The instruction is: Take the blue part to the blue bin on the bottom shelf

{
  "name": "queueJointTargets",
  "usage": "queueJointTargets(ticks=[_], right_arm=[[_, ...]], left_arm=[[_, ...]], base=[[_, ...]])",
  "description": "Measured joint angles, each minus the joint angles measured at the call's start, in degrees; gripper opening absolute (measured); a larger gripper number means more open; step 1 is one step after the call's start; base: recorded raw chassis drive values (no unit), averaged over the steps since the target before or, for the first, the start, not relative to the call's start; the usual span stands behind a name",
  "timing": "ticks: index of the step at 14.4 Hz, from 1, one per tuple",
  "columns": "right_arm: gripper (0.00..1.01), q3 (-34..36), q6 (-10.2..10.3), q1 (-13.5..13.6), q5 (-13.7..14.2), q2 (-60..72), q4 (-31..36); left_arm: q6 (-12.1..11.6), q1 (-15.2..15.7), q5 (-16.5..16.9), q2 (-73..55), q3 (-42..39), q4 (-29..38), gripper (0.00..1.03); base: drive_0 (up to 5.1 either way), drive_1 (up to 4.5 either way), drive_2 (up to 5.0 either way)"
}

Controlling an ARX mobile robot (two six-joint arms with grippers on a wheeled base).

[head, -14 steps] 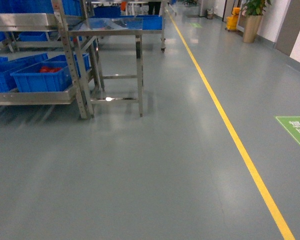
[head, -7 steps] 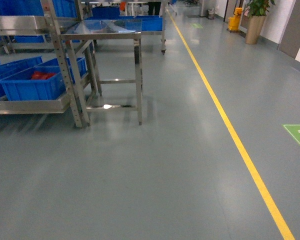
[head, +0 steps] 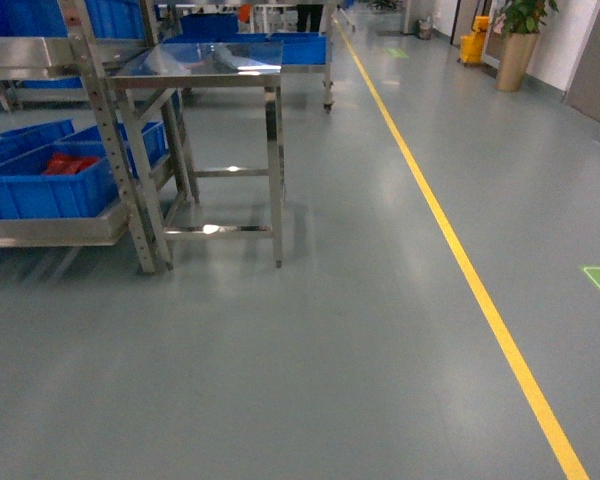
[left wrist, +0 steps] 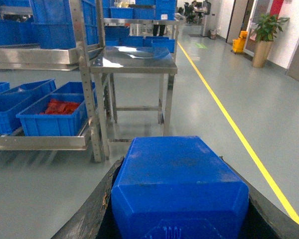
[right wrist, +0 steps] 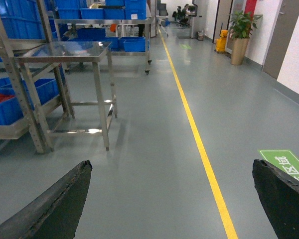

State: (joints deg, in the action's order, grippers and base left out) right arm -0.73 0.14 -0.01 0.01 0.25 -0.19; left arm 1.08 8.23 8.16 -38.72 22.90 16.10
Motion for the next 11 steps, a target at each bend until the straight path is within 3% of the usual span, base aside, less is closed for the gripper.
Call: queueJointTargets(ticks=[11], right_arm=[[0.98, 0.0, 0.0, 0.0, -0.02, 0.0, 0.02]], left_arm=[[0.0, 0.02, 0.0, 0.11, 0.0, -0.17, 0.44]], base=[[-0.1, 4.05, -4.2]])
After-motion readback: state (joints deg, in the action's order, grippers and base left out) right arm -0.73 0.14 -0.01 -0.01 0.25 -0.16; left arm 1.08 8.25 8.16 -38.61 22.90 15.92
